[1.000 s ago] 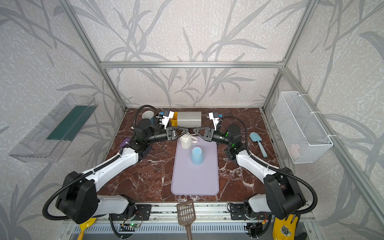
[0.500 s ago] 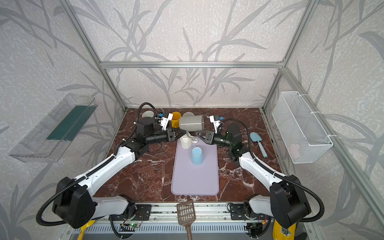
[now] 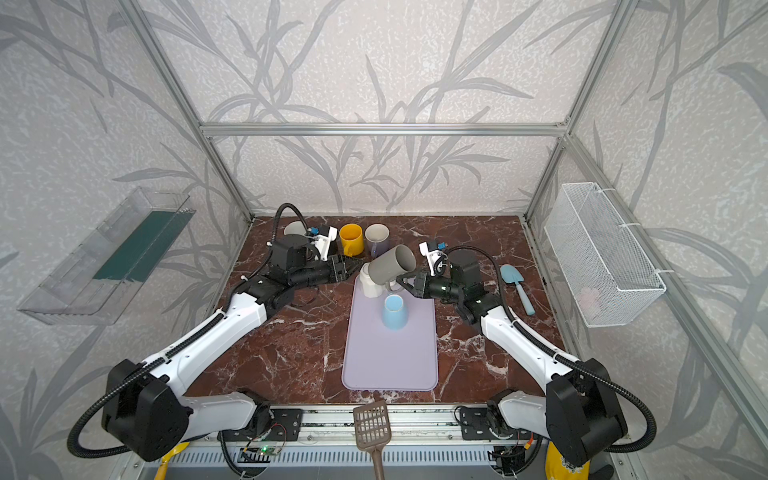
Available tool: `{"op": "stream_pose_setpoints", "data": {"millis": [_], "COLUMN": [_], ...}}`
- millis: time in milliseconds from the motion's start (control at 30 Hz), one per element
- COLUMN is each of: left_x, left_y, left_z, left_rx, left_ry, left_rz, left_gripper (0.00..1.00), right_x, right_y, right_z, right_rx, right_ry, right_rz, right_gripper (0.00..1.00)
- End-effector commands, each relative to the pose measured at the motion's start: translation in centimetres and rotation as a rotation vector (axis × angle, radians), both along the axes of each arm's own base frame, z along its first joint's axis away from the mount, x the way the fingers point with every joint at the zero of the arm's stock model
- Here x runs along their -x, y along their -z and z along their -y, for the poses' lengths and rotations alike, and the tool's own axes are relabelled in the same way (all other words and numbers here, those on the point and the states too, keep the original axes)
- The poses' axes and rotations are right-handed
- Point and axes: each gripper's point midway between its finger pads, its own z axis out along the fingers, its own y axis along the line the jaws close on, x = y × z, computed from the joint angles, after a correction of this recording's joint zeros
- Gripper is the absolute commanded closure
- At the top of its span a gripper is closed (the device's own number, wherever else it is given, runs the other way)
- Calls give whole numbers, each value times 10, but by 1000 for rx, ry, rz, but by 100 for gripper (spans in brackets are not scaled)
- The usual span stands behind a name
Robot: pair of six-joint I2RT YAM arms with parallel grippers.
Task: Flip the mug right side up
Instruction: 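Open the left gripper while the right gripper carries the mug mouth-up away, then lower the grey mug mouth-up beside the lavender mug with the right gripper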
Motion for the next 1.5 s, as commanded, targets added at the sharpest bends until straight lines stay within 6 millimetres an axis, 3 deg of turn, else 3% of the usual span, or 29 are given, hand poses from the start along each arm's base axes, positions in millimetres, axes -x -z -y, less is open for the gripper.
{"op": "stream_pose_setpoints", "data": {"millis": [0,333,833,1467], "left_x": [-2,2,9,26], "left_y": [-22,-13,-18,-15], "left_z": [-6,-14,-24,-36], "left_rx": [-12,-71,-118,-184], "left_ry": [-22,-43,-57,-50], "left_rz": [60,38,58,47], "left_gripper": [58,59,59,59], "right_x": [-10,-24,-51,-125], "right_y": [-56,-46,-36,-3], "right_z": [-1,11,29,26], "right_rx": [-30,125,352,562], "right_ry": [0,69,153,212], "right_rz": [218,236,230,192], "right_gripper": [100,100,100,100]}}
